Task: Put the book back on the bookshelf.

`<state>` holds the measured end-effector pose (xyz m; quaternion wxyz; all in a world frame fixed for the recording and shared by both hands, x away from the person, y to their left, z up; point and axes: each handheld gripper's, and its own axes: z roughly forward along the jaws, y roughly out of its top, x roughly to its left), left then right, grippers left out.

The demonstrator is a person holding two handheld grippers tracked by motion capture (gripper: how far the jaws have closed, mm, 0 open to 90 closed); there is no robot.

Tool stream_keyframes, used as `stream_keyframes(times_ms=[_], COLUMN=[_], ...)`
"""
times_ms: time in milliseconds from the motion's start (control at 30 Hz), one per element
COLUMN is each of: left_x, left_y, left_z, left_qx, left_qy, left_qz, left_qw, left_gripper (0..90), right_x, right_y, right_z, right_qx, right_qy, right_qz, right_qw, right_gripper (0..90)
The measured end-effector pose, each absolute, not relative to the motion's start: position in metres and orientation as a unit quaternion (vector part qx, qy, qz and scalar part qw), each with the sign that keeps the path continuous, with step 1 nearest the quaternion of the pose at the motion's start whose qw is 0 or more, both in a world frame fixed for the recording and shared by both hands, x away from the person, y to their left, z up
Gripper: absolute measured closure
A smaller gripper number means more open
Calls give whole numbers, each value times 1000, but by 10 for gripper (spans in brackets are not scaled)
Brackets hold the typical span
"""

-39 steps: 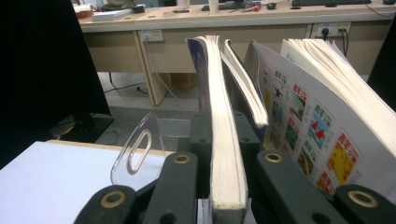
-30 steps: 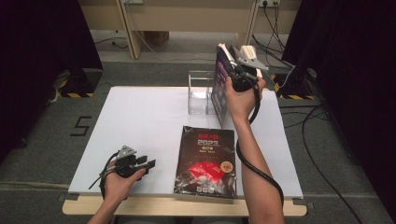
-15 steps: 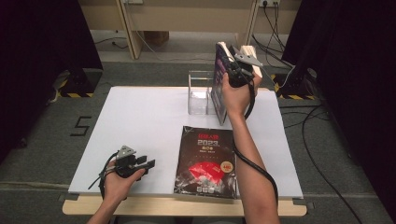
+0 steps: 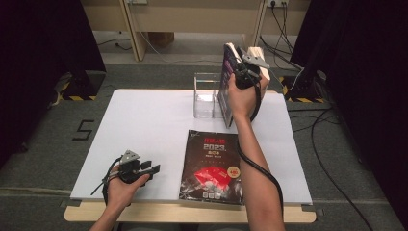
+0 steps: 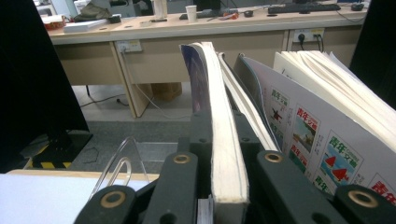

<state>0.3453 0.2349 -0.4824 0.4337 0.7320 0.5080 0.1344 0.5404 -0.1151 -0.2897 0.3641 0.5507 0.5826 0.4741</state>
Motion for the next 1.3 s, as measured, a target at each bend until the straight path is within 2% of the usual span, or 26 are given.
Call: stream_keyframes(times_ms=[1300], left_x=[344], left_y=[231], left_z=[-485], left_qx=[735], left_qy=[504], left_qz=[128], left_qw=[435], left_gripper=[533], right_x=[530], right_y=[-110], right_z=[-297], right_qx=[524], right_qy=[603], right_qz=[448], right_qw=[401], right_gripper=[799])
